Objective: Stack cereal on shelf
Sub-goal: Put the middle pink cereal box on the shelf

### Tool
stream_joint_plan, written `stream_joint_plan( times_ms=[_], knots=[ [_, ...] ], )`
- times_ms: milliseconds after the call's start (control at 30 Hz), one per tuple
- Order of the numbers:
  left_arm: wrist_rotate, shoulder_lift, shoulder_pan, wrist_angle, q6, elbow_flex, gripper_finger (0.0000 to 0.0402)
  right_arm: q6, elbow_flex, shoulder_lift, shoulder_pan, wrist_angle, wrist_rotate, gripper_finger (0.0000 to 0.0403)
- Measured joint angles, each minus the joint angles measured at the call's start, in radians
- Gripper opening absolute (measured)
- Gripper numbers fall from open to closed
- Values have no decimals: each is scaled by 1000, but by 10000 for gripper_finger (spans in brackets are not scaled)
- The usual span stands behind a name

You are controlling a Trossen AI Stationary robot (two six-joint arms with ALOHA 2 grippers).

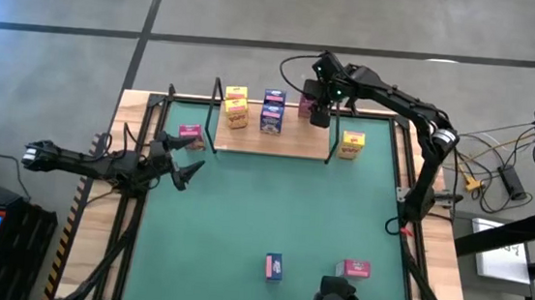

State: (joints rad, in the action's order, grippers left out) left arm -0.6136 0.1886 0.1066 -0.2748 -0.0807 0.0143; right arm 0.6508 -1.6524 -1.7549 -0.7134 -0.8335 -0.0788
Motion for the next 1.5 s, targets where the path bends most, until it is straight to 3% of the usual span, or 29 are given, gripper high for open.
stream_joint_plan(
  times_ms=[733, 1500],
  knots=[
    [0, 0, 0, 0, 0, 0, 400, 41, -3, -35, -14, 7, -10, 187],
    [0, 0, 0, 0, 0, 0, 400, 48, -3, -33, -11, -7, -8, 304]
  ],
)
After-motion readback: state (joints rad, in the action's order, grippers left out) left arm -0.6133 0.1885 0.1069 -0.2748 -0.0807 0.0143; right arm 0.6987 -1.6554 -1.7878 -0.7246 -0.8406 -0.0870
